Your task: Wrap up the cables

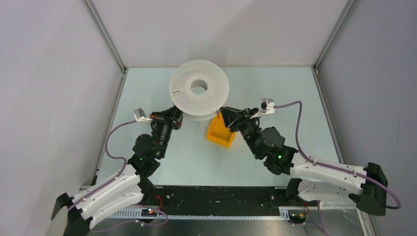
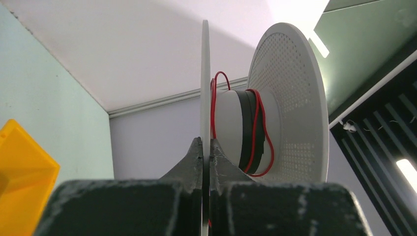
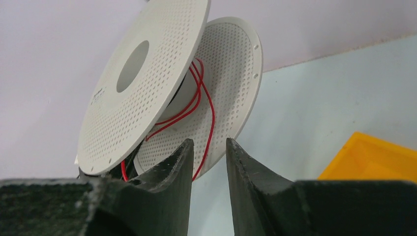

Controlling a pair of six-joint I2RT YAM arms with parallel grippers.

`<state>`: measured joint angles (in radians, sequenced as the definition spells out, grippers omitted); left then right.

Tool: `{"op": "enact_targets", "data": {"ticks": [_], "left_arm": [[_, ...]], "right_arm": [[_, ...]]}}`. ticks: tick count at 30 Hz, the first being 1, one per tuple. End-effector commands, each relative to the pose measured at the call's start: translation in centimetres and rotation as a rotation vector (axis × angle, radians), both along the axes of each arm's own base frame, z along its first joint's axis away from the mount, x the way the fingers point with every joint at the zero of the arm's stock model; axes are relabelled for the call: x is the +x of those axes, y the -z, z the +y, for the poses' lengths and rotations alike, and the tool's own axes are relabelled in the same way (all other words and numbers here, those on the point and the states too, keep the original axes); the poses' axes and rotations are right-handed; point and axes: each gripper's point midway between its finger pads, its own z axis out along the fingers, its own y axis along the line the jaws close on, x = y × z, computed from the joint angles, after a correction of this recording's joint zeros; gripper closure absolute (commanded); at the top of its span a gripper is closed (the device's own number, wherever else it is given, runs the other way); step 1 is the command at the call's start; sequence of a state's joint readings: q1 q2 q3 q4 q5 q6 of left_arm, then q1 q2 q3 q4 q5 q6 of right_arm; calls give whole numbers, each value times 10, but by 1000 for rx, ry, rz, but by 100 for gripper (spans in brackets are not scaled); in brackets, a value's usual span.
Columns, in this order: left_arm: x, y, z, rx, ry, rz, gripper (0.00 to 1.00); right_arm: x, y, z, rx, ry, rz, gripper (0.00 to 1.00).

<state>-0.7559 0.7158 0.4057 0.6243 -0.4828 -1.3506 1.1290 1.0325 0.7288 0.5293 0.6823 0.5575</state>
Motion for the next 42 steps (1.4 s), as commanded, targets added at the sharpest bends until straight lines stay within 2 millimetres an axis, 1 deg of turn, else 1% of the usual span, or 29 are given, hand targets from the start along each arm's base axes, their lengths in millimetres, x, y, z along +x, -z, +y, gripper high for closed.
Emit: {"op": "enact_targets", "data": {"ticks": [1,2,3,4,5,6,7,8,11,14,17,18,19,20,24,26,27,28,29,30,31,32,37,38,42], "left_arm": [[-17,-54,14,-166,23,-136,100],[-18,-55,14,-166,27,-138,100],[-18,-55,14,-166,26,-140,100],[-18,-56,14,-166,28,-141,100],[-18,-56,14,-167,30,-141,100],[-18,-56,14,-167,31,-141,100],[-18,-56,14,-167,32,-141,100],[-18,-56,14,-168,33,-141,100],[-18,-55,12,-169,38,-136,100],[-17,-55,10,-170,45,-134,100],[-16,-55,8,-169,51,-131,100],[-16,-56,8,-169,53,-132,100],[-16,-55,7,-168,56,-129,100],[-16,-56,6,-167,57,-130,100],[-16,-57,6,-168,60,-133,100],[-16,-57,6,-169,59,-132,100],[-16,-57,6,-168,60,-132,100],[-15,-57,5,-167,60,-131,100],[-15,-57,5,-167,62,-131,100],[-15,-57,4,-166,63,-128,100],[-15,-56,3,-166,67,-127,100],[-14,-56,2,-168,70,-124,100],[-14,-59,-2,-173,89,-124,100],[-14,-59,-3,-172,91,-124,100],[-14,-60,-4,-172,96,-126,100]], "right_arm": [[-12,-3,-3,-176,-106,-108,65],[-17,-8,-4,-184,-142,-132,65],[-17,-4,-5,-227,-153,-141,66],[-24,-6,-5,-239,-195,-165,66],[-24,-5,-8,-272,-202,-191,65],[-32,-12,-10,-273,-237,-230,65],[-32,-13,-14,-305,-239,-263,65],[-41,-21,-16,-306,-273,-305,63],[-51,-35,-23,-344,-305,-417,62],[-58,-41,-18,-368,-345,-493,61],[-67,-41,-5,-376,-419,-549,61],[-69,-45,-3,-366,-427,-570,61],[-70,-42,2,-371,-448,-576,62],[-71,-45,4,-363,-450,-592,62],[-69,-45,11,-373,-448,-618,62],[-68,-44,13,-382,-442,-622,65],[-66,-43,13,-384,-435,-618,72],[-66,-42,14,-386,-433,-616,76],[-65,-41,14,-388,-430,-611,84],[-65,-41,15,-399,-427,-619,88],[-63,-39,16,-408,-421,-622,96],[-62,-36,19,-428,-420,-629,99],[-57,-29,31,-517,-380,-684,100],[-49,-26,33,-541,-351,-667,100],[-37,-18,44,-617,-299,-662,100]]}}
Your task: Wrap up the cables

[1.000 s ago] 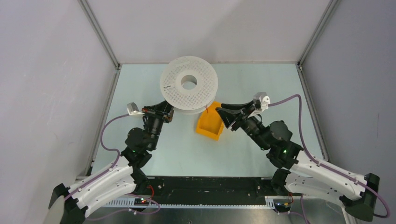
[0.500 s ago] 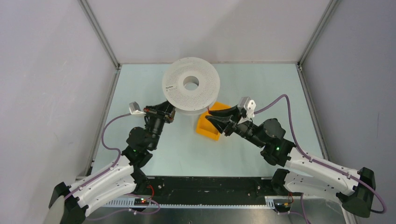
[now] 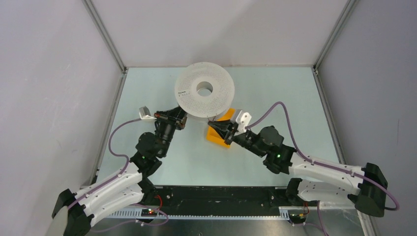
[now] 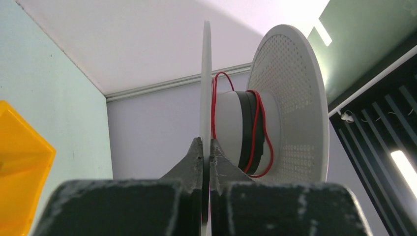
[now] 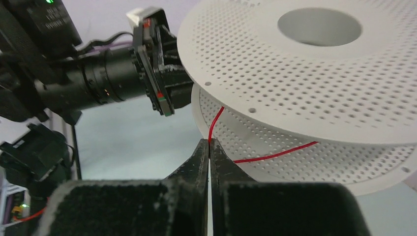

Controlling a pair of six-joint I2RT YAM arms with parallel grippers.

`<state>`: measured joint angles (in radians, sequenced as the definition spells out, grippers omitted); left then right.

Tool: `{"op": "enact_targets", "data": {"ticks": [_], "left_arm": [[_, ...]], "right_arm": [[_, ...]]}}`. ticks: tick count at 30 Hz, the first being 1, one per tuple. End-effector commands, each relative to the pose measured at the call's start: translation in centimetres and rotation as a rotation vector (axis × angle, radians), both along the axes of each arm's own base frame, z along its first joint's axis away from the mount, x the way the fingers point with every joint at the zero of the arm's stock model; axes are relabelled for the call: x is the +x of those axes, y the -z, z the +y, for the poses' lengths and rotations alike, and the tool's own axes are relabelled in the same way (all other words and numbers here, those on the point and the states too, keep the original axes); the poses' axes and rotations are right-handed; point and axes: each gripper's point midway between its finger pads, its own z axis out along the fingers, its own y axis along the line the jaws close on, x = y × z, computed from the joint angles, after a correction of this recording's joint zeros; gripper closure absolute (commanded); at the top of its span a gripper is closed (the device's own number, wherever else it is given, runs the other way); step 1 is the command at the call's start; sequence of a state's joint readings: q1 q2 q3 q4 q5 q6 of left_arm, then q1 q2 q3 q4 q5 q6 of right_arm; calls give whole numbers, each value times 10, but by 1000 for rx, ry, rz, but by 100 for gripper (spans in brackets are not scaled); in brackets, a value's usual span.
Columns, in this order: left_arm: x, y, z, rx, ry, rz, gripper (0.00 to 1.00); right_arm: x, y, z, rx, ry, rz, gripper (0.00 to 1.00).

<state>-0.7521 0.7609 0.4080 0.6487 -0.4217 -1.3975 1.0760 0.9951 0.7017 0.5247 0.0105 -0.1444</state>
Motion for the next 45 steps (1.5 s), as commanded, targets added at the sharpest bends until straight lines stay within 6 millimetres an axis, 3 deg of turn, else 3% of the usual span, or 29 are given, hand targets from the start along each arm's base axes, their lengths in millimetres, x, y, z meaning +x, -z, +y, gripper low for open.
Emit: {"op": "enact_targets", "data": {"ticks": [1,11,15,20,25,30,42,45], "left_arm": [[-14,-64,10,-158,27,-134,100],[-14,-54,10,-154,29,-117,100],[-14,-50,12,-141,16,-117,100],[-11,-41,15,-110,-16,-111,100],[-13,-44,11,-95,1,-123,100],[-11,-39,9,-61,-3,-123,100],[-6,-29,16,69,-83,-127,100],[-5,-25,20,94,-111,-119,100]], "right_arm": [[16,-23,4,9,111,-106,100],[40,-30,24,29,277,-153,100],[47,-35,21,53,361,-173,100],[43,-44,23,50,372,-189,100],[47,-37,31,19,378,-189,100],[42,-45,41,13,360,-199,100],[48,-32,49,-114,410,-128,100],[47,-36,51,-117,415,-122,100]]}}
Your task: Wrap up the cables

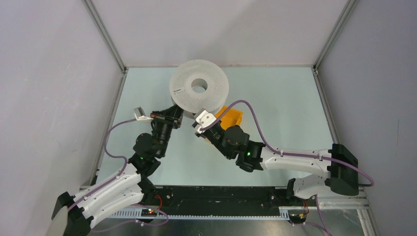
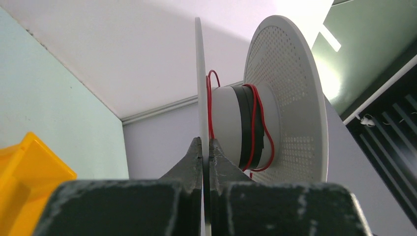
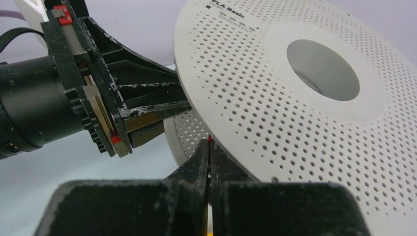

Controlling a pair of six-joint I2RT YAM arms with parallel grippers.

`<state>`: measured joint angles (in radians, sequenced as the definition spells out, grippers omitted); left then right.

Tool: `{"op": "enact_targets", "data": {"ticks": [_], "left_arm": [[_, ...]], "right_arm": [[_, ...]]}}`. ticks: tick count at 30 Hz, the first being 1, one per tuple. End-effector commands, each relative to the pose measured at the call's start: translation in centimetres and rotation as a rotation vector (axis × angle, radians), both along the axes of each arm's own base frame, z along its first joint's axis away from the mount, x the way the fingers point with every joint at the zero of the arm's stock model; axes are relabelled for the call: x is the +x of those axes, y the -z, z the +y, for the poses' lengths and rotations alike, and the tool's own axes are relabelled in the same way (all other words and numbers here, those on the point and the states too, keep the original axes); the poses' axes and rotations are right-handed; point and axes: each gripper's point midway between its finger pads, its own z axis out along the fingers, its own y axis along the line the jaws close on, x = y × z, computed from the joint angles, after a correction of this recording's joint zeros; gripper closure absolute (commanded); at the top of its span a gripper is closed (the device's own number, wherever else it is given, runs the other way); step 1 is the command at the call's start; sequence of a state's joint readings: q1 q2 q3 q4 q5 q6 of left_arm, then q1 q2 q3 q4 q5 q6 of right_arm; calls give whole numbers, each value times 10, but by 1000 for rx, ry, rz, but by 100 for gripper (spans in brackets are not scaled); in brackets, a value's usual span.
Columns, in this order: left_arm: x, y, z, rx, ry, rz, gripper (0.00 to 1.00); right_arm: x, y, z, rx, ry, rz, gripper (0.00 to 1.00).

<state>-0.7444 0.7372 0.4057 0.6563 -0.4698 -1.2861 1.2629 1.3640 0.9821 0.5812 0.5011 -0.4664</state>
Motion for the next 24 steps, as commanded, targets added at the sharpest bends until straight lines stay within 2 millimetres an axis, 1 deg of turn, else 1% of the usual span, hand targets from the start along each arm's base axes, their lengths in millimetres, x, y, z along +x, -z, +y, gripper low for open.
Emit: {"op": "enact_targets", "data": {"ticks": [1,5,6,7,8,9,10,13,18,24], "left_arm": [[-7,-21,8,39,-33,-79,100],[-7,-20,9,67,-48,-80,100],[-6,-19,9,60,-45,-72,100],[-6,-18,9,49,-40,-67,100],[-6,-17,7,25,-25,-56,100],[-7,-16,6,16,-16,-51,100],[-7,-16,3,-2,4,-45,100],[-9,-17,-1,-27,34,-41,100],[-13,-21,0,-86,61,-34,100],[-17,-28,4,-118,66,-45,100]], "right_arm": [[6,-32,-6,68,60,2,100],[10,-33,-4,60,80,-12,100],[10,-31,-2,55,80,-17,100],[12,-34,-1,59,84,-35,100],[14,-30,2,49,89,-40,100],[15,-34,2,57,98,-60,100],[17,-32,3,54,113,-65,100],[22,-36,5,71,140,-80,100],[26,-34,3,86,190,-86,93],[29,-27,0,67,219,-71,87]]}}
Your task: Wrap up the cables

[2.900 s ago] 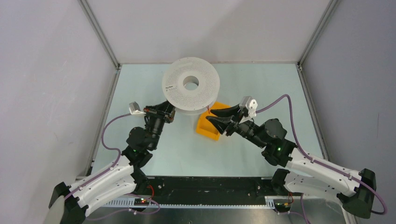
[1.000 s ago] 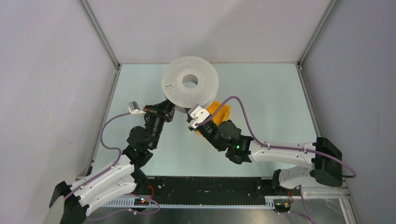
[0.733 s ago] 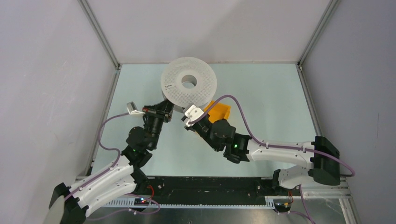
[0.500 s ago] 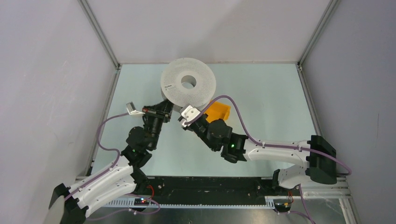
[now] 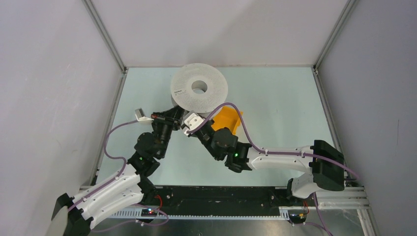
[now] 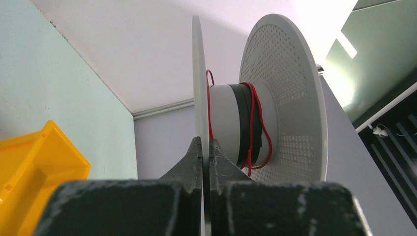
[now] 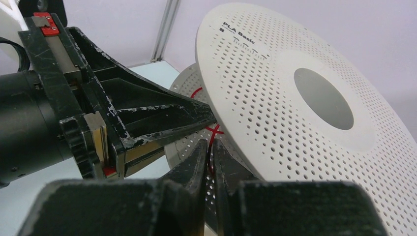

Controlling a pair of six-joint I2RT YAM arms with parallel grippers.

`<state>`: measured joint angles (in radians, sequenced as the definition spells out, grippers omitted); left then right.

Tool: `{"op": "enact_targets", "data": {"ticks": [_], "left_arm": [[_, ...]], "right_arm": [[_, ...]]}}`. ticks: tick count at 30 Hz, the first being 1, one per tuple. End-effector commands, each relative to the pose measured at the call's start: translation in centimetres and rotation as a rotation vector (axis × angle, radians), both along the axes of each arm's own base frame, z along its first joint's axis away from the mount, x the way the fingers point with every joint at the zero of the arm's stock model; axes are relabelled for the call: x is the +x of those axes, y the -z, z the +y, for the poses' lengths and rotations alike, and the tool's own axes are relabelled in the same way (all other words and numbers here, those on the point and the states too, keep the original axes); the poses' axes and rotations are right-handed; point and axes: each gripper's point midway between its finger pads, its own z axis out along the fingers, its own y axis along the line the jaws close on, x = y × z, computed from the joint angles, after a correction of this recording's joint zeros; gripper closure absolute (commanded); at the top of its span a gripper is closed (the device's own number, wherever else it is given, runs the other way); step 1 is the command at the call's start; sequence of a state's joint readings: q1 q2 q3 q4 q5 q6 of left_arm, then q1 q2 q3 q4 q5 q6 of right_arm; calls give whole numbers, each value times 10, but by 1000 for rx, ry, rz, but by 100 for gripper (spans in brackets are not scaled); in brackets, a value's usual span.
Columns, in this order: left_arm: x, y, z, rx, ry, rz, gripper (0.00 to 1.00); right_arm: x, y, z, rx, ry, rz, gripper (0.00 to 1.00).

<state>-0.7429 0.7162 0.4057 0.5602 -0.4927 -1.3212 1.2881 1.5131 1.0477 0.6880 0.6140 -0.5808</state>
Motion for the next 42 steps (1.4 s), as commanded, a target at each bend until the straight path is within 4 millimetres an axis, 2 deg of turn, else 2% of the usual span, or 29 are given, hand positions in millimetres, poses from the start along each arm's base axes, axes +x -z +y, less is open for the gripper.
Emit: {"op": "enact_targets", "data": {"ticks": [1,7,12,20,22,28,33,42], "left_arm": [[-21,-45,1,-137,80,-116,100],[-24,-51,0,-159,102,-123,100],[-25,-50,-1,-173,114,-118,100],[-25,-45,5,-186,93,-108,100],[-25,-46,6,-186,89,-112,100],[-24,-44,11,-173,61,-114,100],[-24,-44,11,-174,62,-111,100],[-24,-45,11,-170,60,-115,100]], "right_arm": [[14,-38,-20,124,111,-24,87],[18,-41,-24,141,144,-44,94],[21,-44,-29,184,191,-55,94],[17,-41,-29,191,197,-49,85],[15,-43,-31,193,201,-52,81],[-2,-48,-33,203,101,-18,73],[-17,-39,-35,192,-6,54,62],[-46,-47,-47,228,-174,133,58]]}}
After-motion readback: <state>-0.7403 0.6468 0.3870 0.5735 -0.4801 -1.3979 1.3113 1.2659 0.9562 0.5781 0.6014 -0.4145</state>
